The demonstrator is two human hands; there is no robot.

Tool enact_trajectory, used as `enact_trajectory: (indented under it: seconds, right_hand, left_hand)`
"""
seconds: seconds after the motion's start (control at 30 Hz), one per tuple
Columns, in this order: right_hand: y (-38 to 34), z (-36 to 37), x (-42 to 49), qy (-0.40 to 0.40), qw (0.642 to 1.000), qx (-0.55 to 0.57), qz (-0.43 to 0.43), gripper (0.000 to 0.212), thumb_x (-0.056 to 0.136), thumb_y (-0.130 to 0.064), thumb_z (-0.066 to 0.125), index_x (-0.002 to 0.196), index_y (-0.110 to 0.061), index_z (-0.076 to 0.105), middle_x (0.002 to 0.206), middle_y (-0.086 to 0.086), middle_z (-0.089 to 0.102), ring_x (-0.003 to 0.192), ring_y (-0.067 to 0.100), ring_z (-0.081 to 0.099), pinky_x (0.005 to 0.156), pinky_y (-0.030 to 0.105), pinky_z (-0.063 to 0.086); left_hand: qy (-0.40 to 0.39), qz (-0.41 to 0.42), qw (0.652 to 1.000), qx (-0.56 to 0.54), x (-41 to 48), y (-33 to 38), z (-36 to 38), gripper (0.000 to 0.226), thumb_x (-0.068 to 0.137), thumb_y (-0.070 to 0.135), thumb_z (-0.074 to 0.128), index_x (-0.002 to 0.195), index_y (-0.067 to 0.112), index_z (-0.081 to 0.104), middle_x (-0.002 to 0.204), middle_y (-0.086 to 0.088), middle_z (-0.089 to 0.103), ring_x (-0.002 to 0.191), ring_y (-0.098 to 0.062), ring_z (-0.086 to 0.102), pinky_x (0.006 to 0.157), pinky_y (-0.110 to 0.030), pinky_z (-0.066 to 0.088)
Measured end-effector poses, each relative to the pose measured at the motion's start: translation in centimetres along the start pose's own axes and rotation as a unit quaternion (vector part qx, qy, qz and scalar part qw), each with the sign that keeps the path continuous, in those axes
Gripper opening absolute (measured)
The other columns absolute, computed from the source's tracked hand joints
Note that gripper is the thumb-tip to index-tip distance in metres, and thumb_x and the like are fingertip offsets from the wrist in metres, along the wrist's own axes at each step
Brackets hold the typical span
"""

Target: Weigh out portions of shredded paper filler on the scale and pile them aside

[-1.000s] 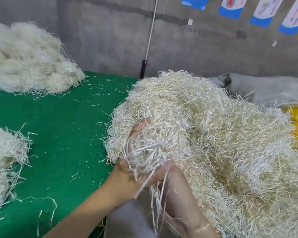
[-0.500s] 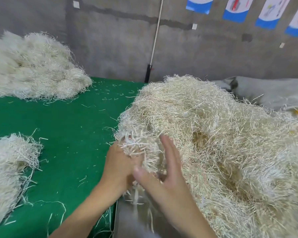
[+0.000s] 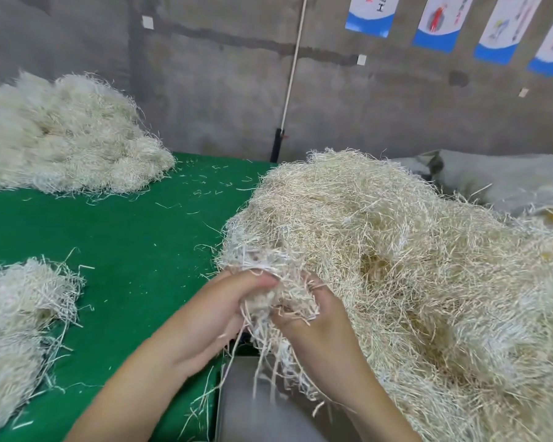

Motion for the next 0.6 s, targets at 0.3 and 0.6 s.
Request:
enact_trajectory:
  seconds: [0.3, 0.6]
  right_hand:
    - [0.1, -6.1, -0.1, 0.072, 0.936, -0.345, -0.023, 0.046, 0.086, -0.02, 0.071, 0.13, -0.026, 0.059, 0.082, -0.007, 0.068, 0.04, 0.0, 0.049, 0.04, 0.019, 0.047]
    - [-5.6, -1.8, -1.0, 0.022, 0.938, -0.279, -0.206, 0.073, 0.071, -0.001, 0.055, 0.123, -0.051, 0.046, 0.117, -0.023, 0.061, 0.087, 0.0, 0.064, 0.069, 0.015, 0.052]
  left_hand:
    - [0.038, 0.112, 0.924, 0.363, -1.7, 2.1, -2.2, 0.069, 0.058, 0.1, 0.036, 0.119, 0.068, 0.042, 0.11, 0.052, 0.048, 0.103, 0.028, 0.046, 0.087, -0.017, 0.042]
    - [-0.059, 0.059, 0.993, -0.086, 0.0, -2.9, 4.5, 0.062, 0.057, 0.059, 0.086, 0.112, 0.033, 0.071, 0.119, -0.007, 0.071, 0.113, -0.024, 0.066, 0.103, -0.051, 0.046]
Point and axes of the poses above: each hand's wrist, its own x-axis towards the middle knuckle, its own z-axis out of the palm, y = z × x, the point moved 10 cm from there along x, towards the middle knuckle
